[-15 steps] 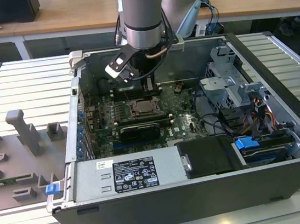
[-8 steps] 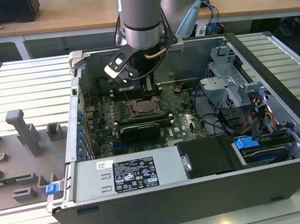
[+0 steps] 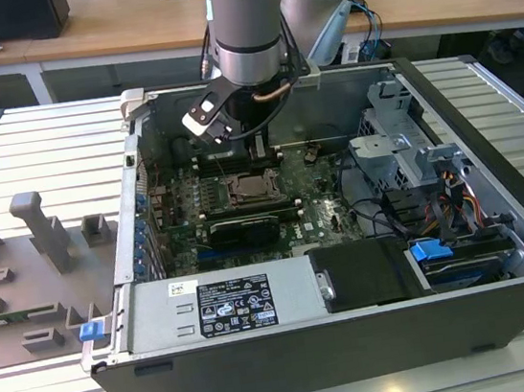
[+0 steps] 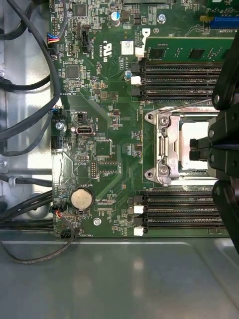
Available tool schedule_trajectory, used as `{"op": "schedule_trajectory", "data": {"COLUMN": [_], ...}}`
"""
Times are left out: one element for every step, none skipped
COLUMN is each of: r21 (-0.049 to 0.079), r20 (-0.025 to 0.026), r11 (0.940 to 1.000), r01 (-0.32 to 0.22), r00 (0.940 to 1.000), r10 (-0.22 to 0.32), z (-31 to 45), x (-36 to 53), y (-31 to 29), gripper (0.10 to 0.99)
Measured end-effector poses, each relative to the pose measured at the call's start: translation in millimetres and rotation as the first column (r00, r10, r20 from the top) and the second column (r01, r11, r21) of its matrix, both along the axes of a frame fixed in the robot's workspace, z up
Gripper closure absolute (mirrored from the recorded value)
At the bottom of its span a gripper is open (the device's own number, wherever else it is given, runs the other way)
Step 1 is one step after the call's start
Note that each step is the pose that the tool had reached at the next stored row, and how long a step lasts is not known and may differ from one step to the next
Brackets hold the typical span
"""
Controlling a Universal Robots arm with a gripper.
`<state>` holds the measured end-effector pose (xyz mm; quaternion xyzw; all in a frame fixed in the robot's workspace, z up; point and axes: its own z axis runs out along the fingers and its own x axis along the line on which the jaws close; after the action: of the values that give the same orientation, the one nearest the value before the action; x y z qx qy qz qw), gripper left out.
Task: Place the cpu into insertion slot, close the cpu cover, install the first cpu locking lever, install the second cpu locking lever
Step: 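Install the first cpu locking lever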
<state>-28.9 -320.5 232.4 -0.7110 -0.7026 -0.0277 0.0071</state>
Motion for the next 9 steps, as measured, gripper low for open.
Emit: {"op": "schedule_trajectory", "data": {"r21": [0.000,0.000,0.000,0.000,0.000,0.000,0.000,0.000,0.000], "r20": [0.0000,0.0000,0.0000,0.0000,0.0000,0.0000,0.0001,0.0001,0.0000], "r11": [1.0000,1.0000,1.0000,1.0000,1.0000,1.0000,1.0000,1.0000,1.0000], "r01": [0.000,0.000,0.000,0.000,0.000,0.000,0.000,0.000,0.000], "r00": [1.0000,1.0000,1.0000,1.0000,1.0000,1.0000,1.0000,1.0000,1.0000], "r10": [0.000,0.000,0.000,0.000,0.000,0.000,0.000,0.000,0.000], "z": [2.2,5.9,7.2,8.6,10.0,12.4,15.3,16.8,18.2], "x": [0.0,0.0,0.0,0.0,0.0,0.0,0.0,0.0,0.0], "y": [0.0,0.0,0.0,0.0,0.0,0.0,0.0,0.0,0.0], "gripper": [0.980,0.980,0.980,0.980,0.980,0.980,0.980,0.980,0.980]}}
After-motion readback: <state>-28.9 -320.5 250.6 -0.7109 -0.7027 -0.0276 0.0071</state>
